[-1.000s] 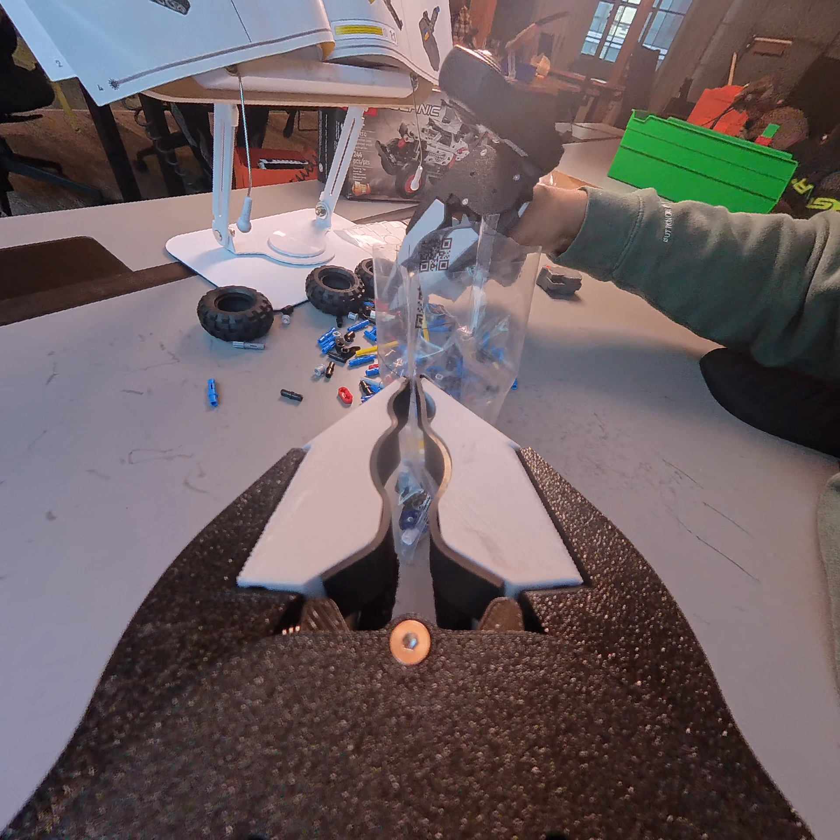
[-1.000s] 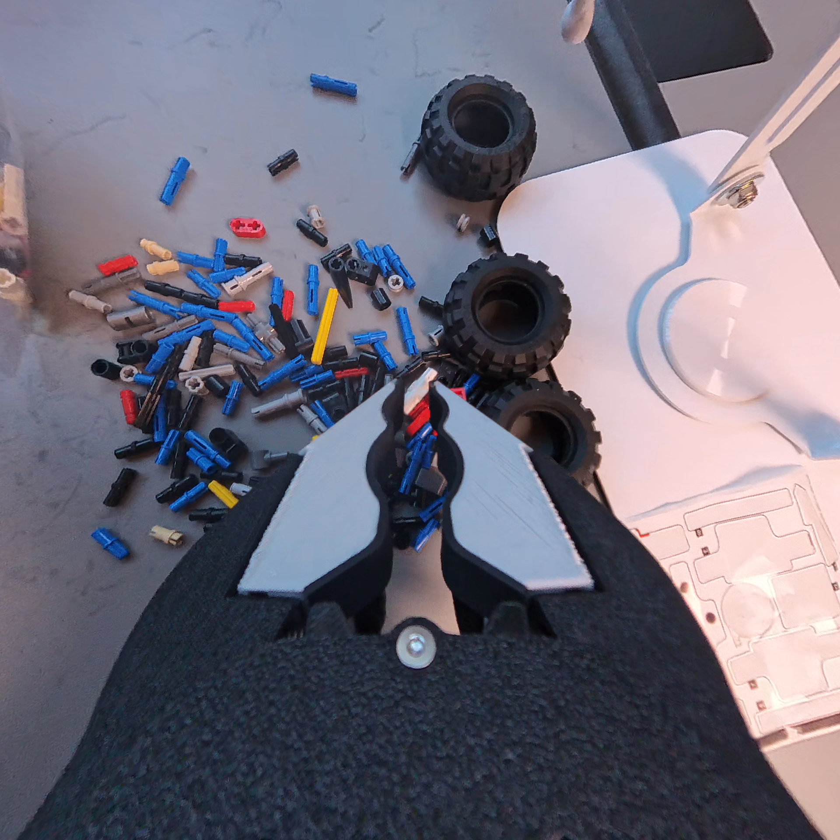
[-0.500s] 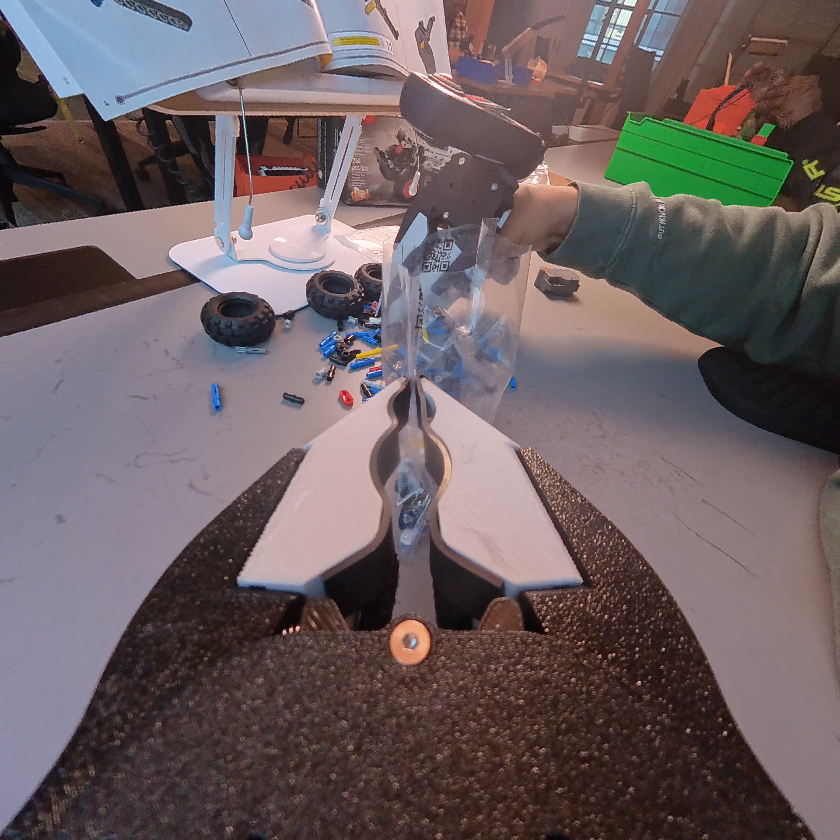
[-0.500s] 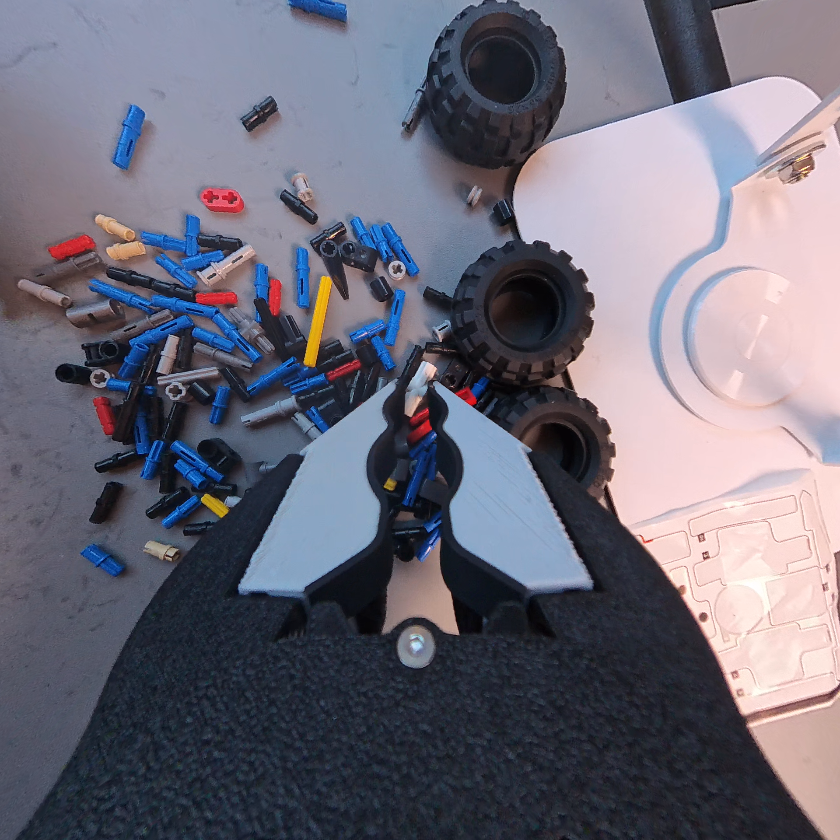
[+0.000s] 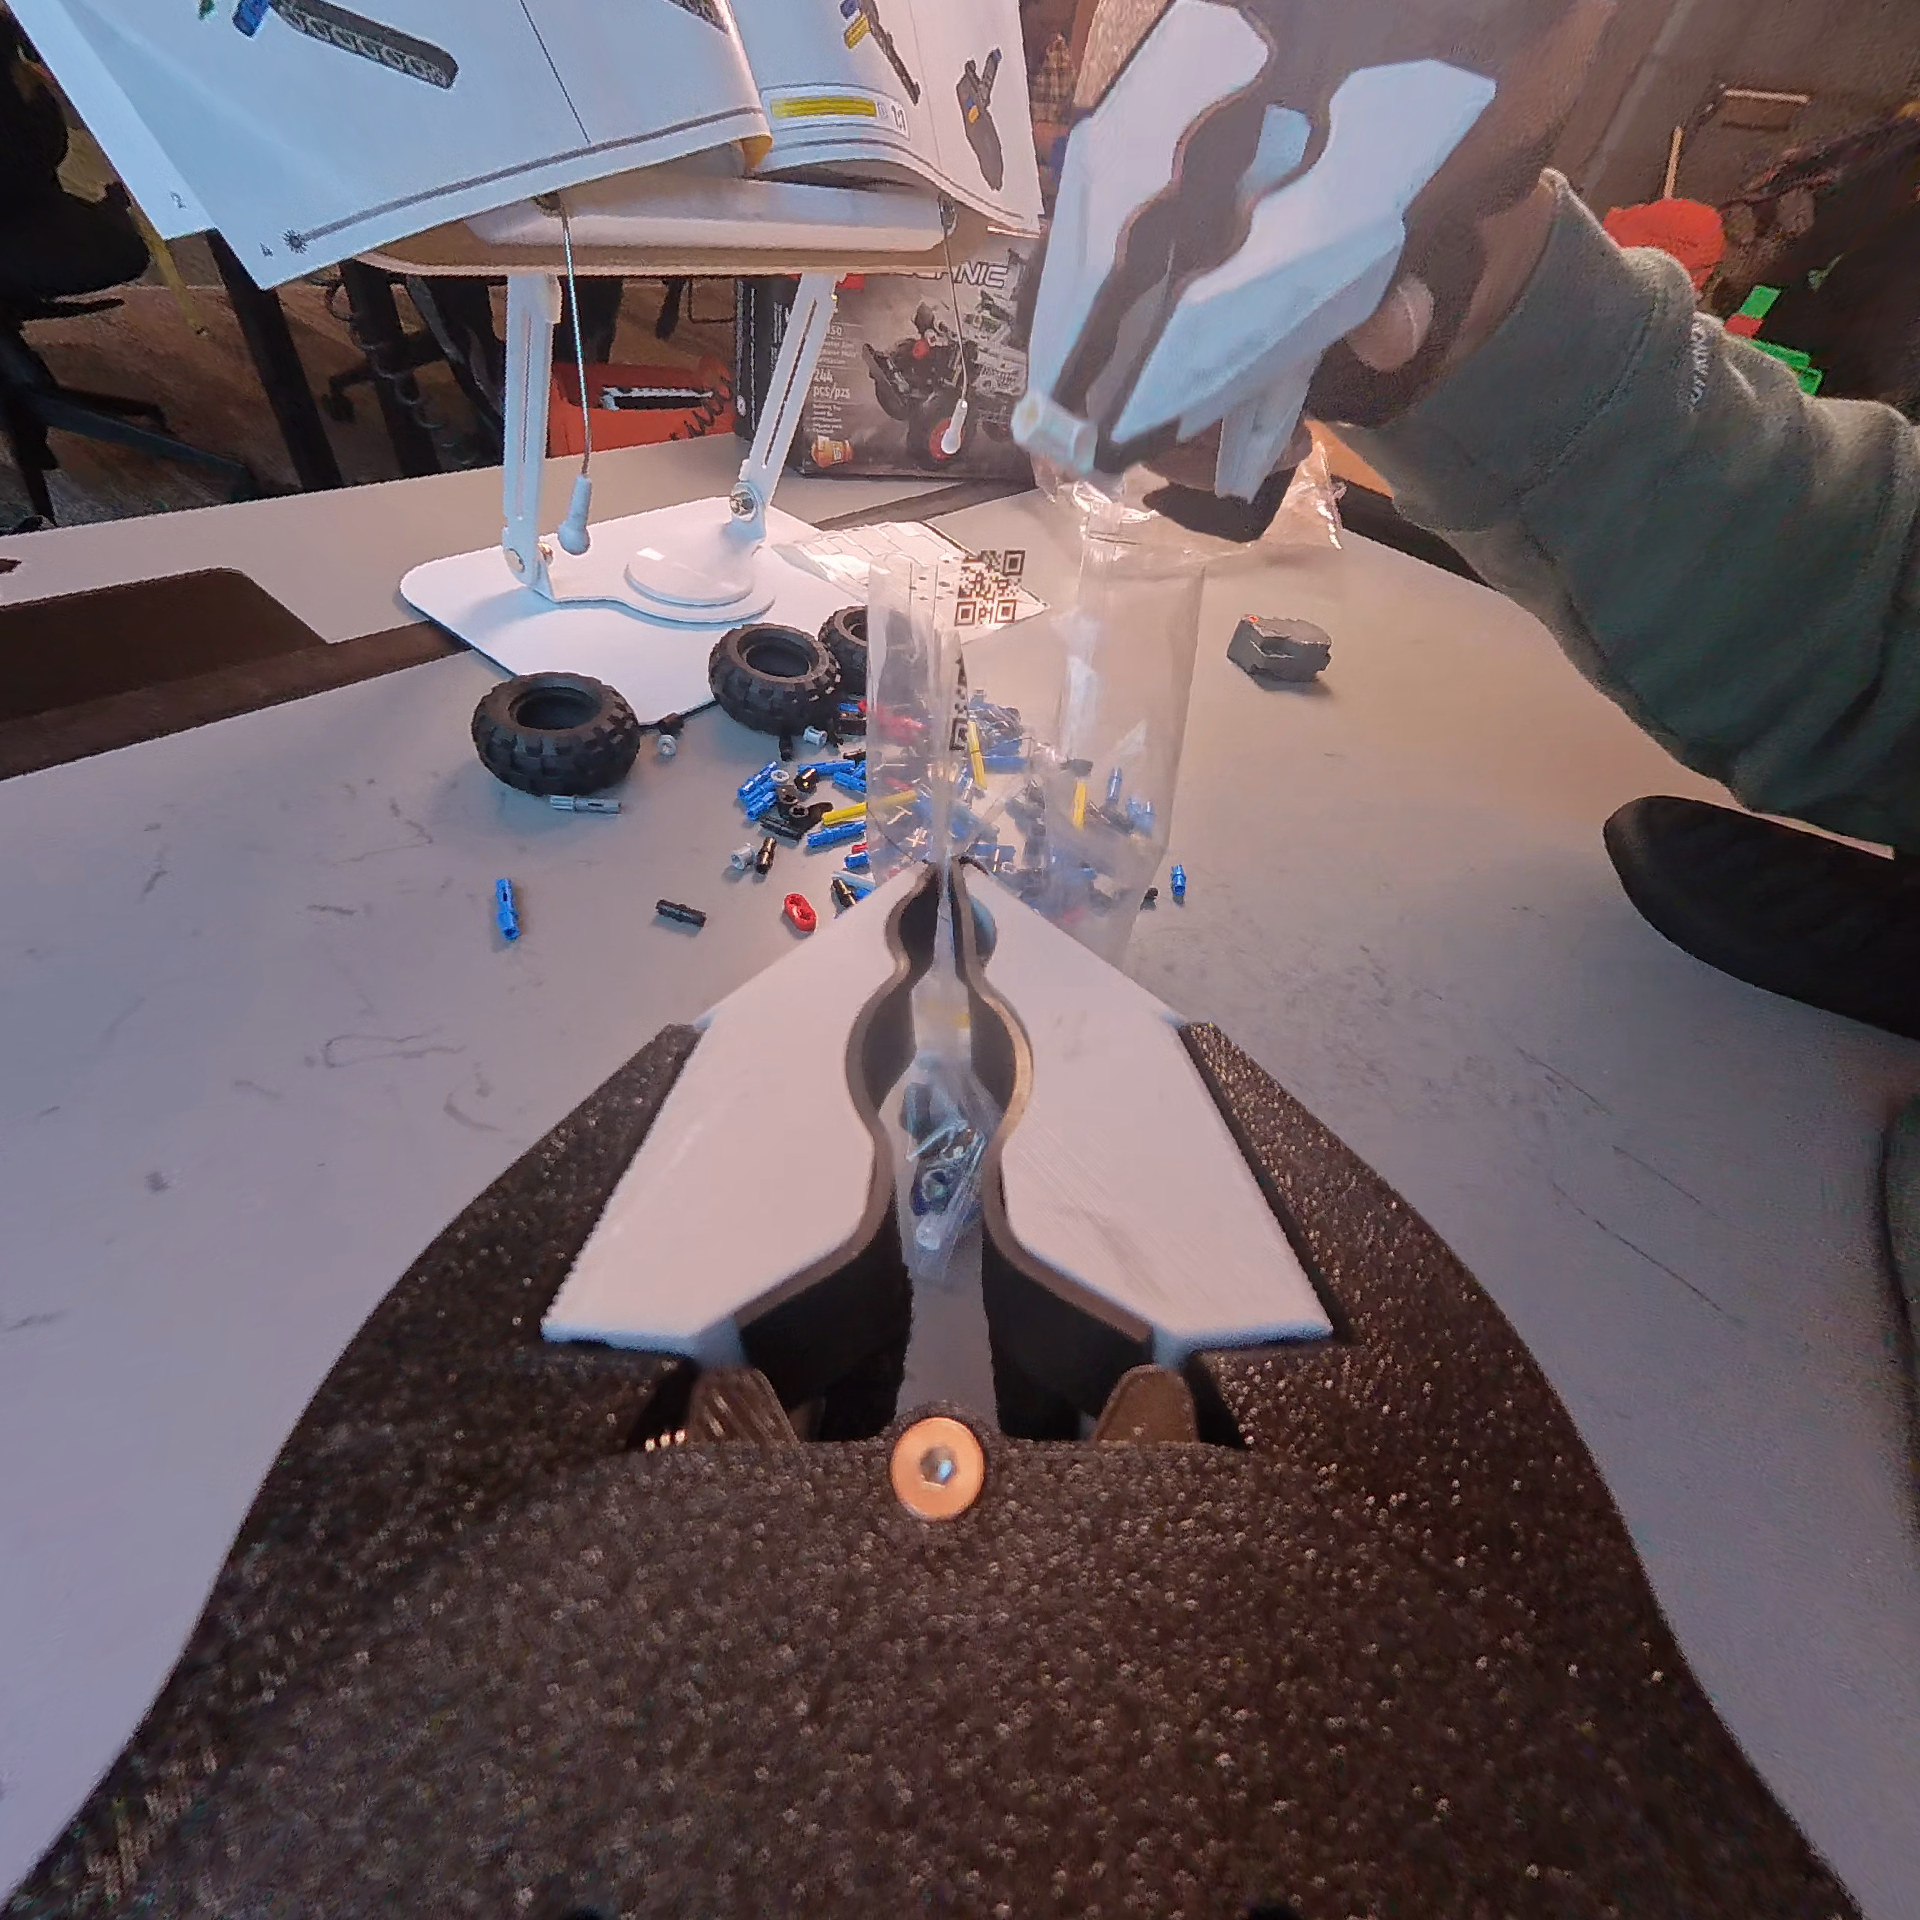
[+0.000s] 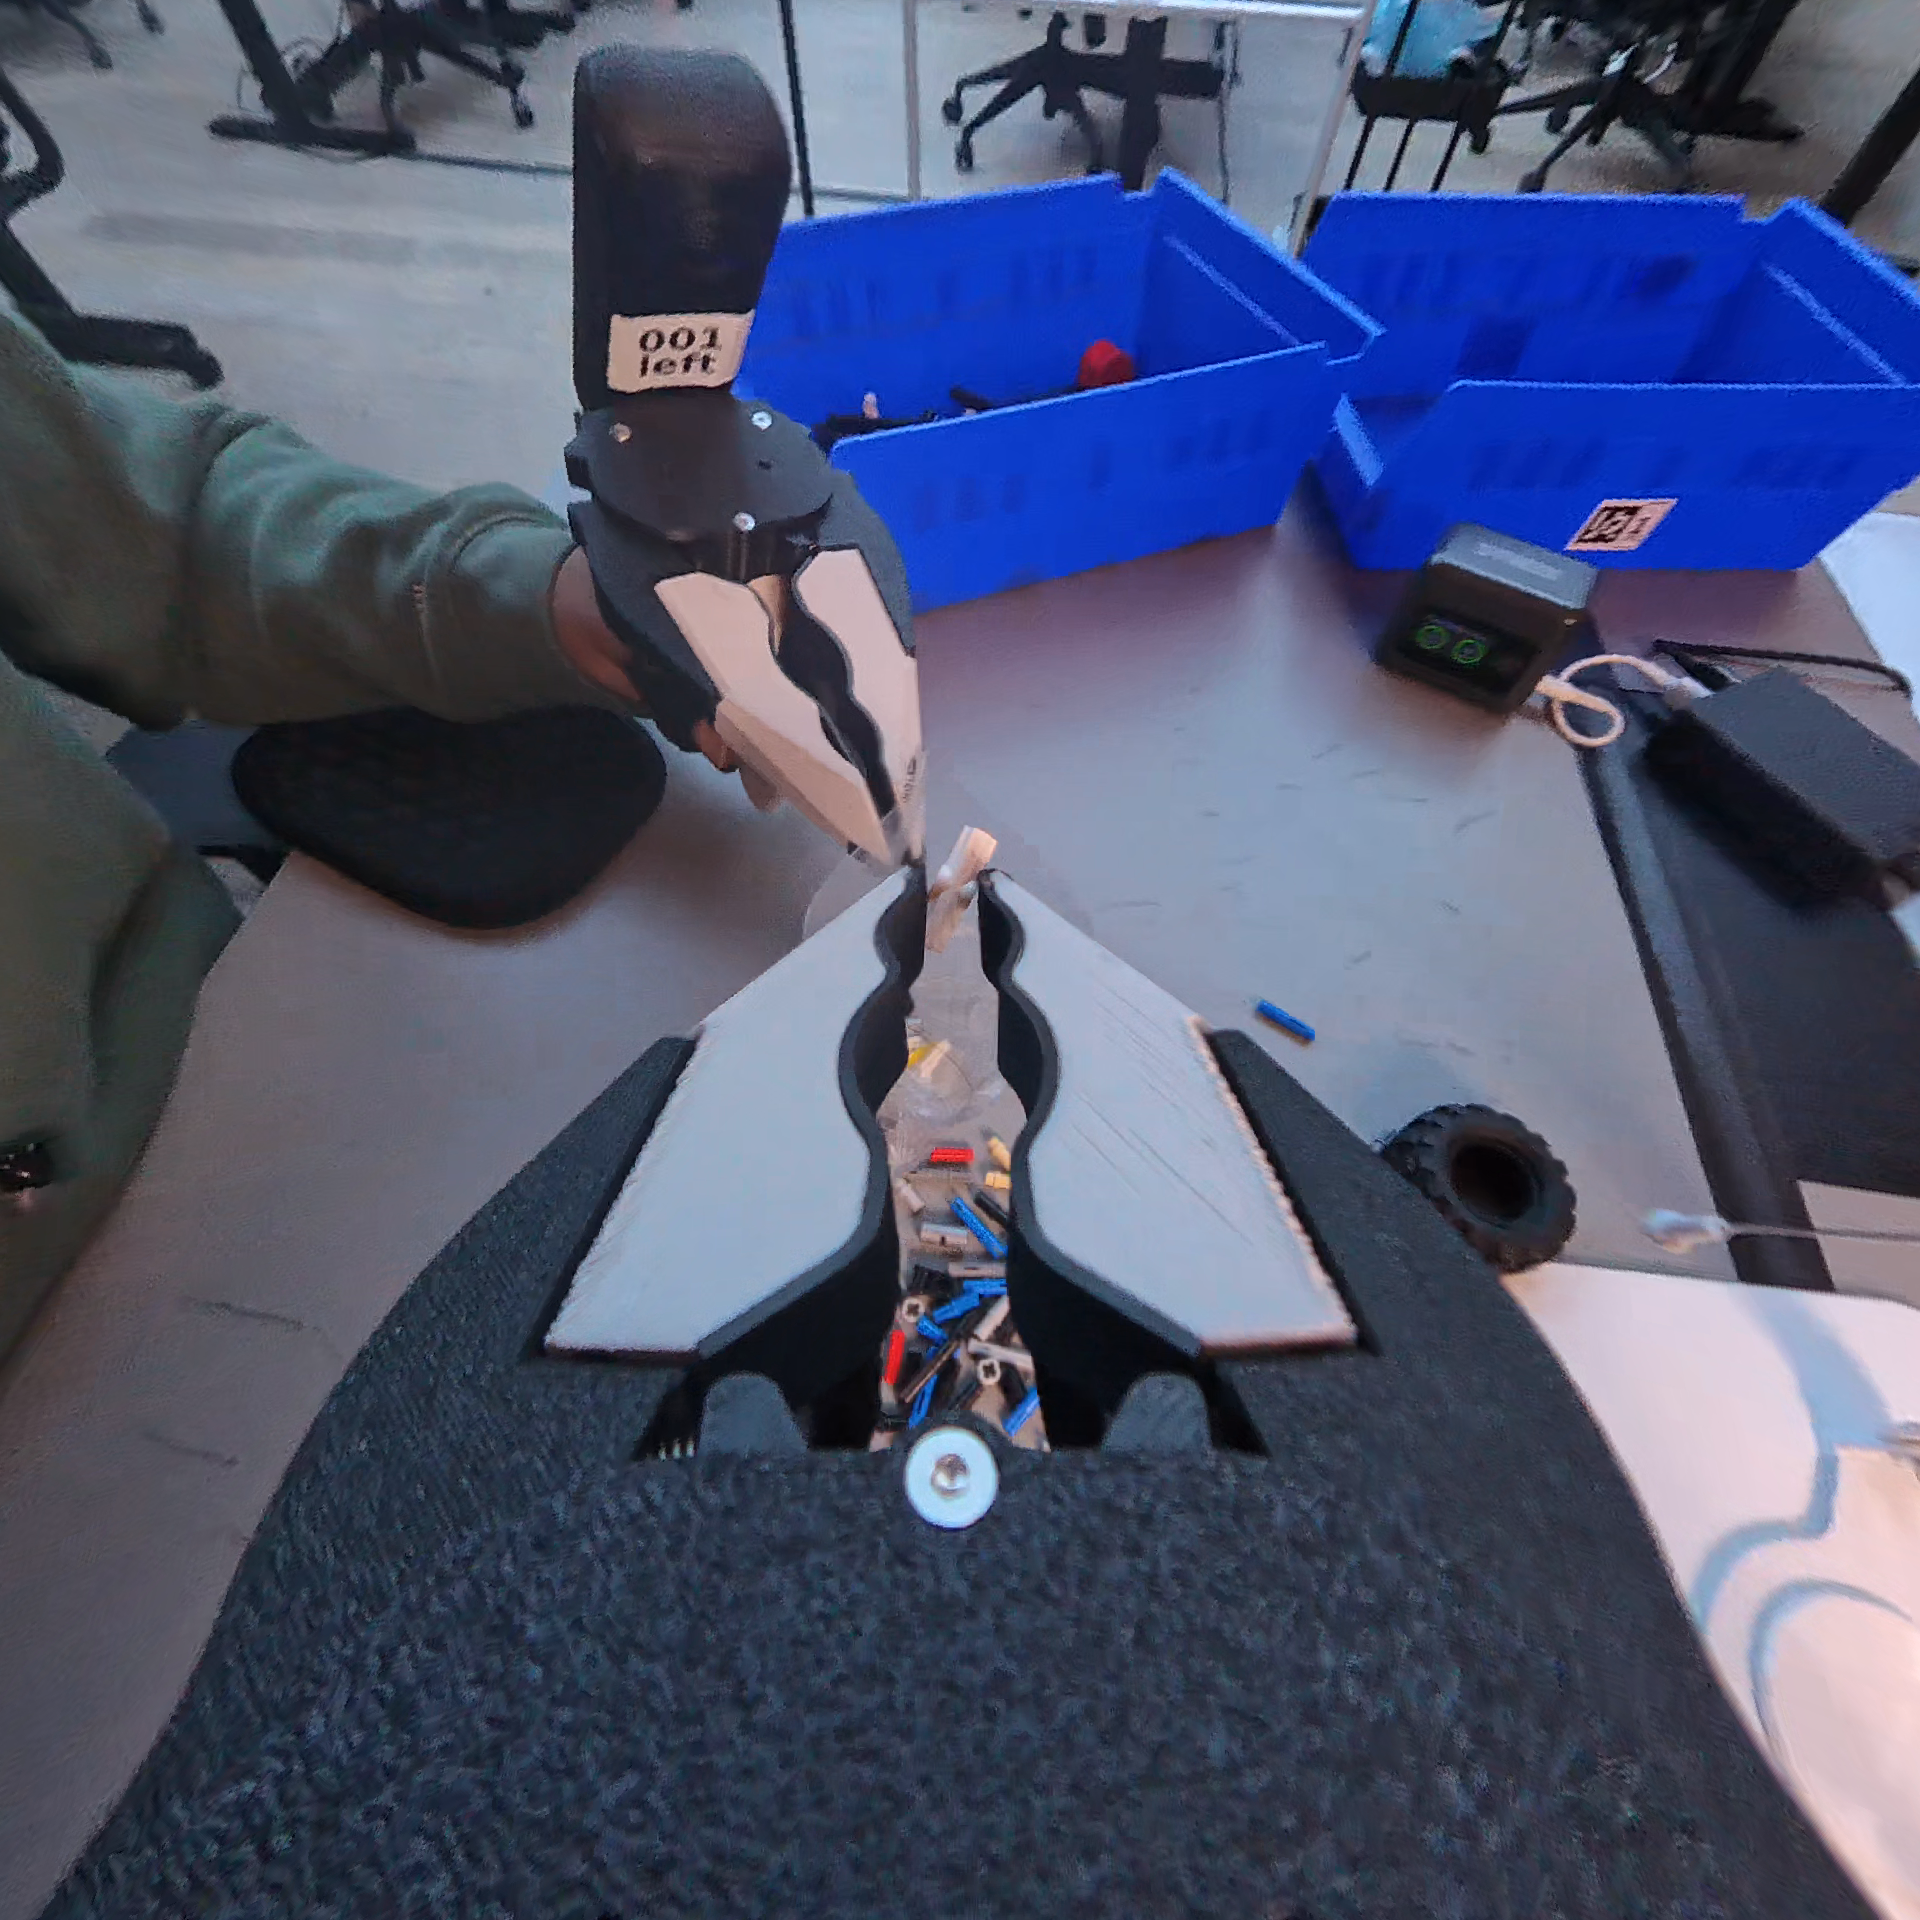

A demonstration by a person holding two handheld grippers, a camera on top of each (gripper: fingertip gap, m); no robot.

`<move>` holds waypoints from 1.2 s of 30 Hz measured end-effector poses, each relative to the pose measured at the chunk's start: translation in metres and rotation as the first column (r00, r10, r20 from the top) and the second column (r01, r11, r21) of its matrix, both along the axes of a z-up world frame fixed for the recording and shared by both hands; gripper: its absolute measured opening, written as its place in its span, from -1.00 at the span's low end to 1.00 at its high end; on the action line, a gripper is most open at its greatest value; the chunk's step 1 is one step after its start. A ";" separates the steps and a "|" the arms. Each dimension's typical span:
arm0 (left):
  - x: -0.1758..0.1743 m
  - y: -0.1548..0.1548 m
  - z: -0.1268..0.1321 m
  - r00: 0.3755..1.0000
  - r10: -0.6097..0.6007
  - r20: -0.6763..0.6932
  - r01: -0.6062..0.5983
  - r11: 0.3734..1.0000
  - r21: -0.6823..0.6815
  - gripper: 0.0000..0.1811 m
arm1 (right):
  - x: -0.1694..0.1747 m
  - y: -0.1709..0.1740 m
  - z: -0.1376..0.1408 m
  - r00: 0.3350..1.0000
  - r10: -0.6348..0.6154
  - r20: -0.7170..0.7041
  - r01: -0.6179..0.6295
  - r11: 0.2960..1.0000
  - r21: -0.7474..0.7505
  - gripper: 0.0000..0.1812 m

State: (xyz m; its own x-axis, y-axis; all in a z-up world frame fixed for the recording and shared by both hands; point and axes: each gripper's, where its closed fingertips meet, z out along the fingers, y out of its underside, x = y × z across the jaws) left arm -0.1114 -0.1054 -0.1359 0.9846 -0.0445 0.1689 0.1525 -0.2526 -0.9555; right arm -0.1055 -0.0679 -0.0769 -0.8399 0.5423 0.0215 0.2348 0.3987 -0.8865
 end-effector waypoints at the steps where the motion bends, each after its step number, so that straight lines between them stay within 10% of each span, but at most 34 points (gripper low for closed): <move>1: 0.000 0.000 0.001 1.000 0.002 -0.003 -0.002 1.000 0.001 -0.99 | -0.001 -0.005 -0.006 1.000 0.012 0.009 -0.012 1.000 0.023 -0.90; 9: -0.003 -0.003 0.002 1.000 0.010 0.001 -0.010 1.000 0.010 -0.99 | -0.012 0.020 0.014 0.996 -0.085 -0.007 0.083 0.985 -0.152 -0.75; 14: -0.004 -0.003 0.002 1.000 0.011 0.007 -0.011 1.000 0.010 -0.99 | -0.035 0.096 -0.057 0.937 -0.347 0.033 0.339 0.929 0.151 -0.85; 20: -0.006 -0.003 0.001 1.000 0.017 0.010 -0.018 1.000 0.009 -0.99 | -0.028 0.110 -0.138 0.932 -0.351 0.094 0.295 0.882 0.368 -0.85; 36: -0.007 -0.005 0.001 1.000 0.015 0.014 -0.015 1.000 0.011 -0.99 | -0.029 0.103 -0.156 0.940 -0.313 0.136 0.220 0.860 0.460 -1.00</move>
